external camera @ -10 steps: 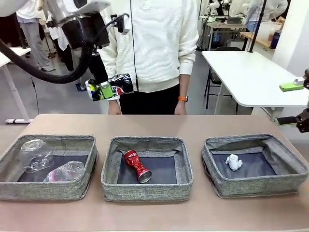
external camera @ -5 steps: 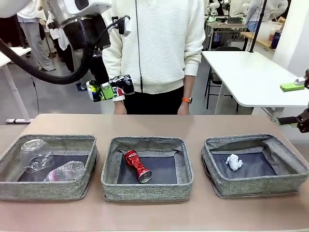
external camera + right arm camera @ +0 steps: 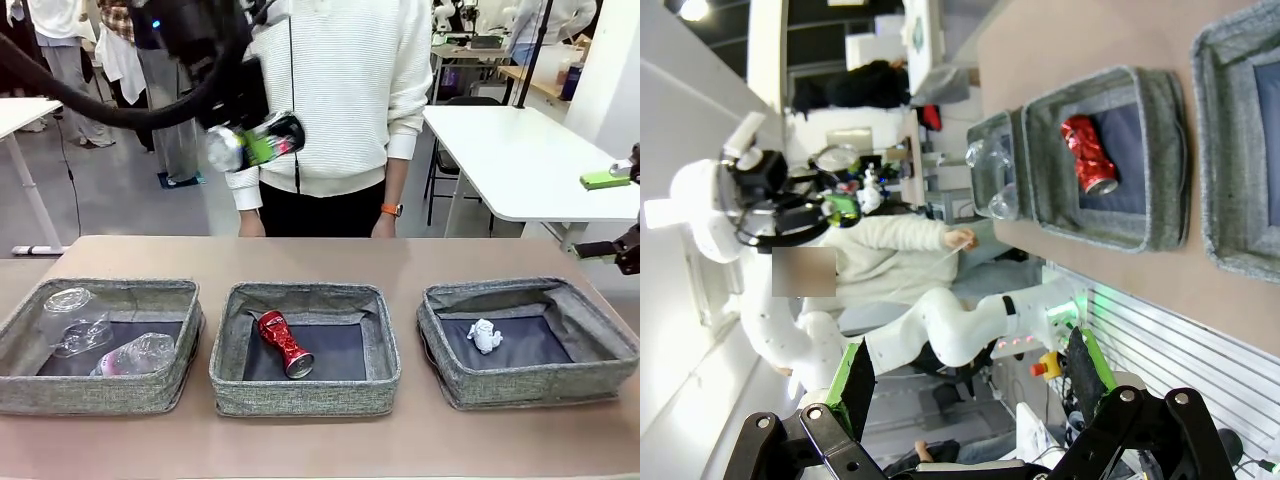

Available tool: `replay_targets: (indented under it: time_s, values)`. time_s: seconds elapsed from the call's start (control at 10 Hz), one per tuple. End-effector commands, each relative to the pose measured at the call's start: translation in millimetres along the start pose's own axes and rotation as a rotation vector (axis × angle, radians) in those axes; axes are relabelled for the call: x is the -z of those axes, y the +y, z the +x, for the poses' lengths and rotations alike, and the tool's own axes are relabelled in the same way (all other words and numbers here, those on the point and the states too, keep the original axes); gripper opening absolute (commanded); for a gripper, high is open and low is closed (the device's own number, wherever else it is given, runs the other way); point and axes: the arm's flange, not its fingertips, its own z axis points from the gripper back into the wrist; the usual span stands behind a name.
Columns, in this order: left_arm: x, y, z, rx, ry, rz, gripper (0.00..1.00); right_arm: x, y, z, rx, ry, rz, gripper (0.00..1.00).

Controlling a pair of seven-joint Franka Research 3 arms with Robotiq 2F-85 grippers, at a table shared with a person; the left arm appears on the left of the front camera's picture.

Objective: Sort the waste into the appropriate baskets.
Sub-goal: Pick up the waste item pointed out by the person.

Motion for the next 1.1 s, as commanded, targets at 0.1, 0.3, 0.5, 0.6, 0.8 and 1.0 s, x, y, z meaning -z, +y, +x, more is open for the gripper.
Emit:
replay_targets:
  time_s: [0.1, 0.3, 0.5, 0.6, 0.8, 1.0]
  values:
    - [-15.5, -67.0, 24.8, -0.254, -0.197, 0.171, 0.39, 2.2, 1.7, 0.8, -0.014, 0.000, 0.021, 1.00]
    - [-22.8, -94.9, 36.5, -0.320, -0.138, 0.284, 0.39, 2.2, 1.7, 0.8, -0.014, 0.000, 0.021, 1.00]
    - [-30.3, -101.3, 55.6, -0.303, -0.079, 0.282, 0.39, 2.2, 1.7, 0.8, -0.014, 0.000, 0.021, 1.00]
    - [-35.0, -98.6, 64.2, -0.312, -0.082, 0.259, 0.39, 2.2, 1.7, 0.8, -0.014, 0.000, 0.021, 1.00]
    - [-37.1, -93.9, 70.2, -0.328, -0.095, 0.237, 0.39, 2.2, 1.7, 0.8, -0.014, 0.000, 0.021, 1.00]
    - [-22.6, -87.7, 55.2, -0.298, -0.086, 0.258, 0.39, 2.2, 1.7, 0.8, -0.014, 0.000, 0.021, 1.00]
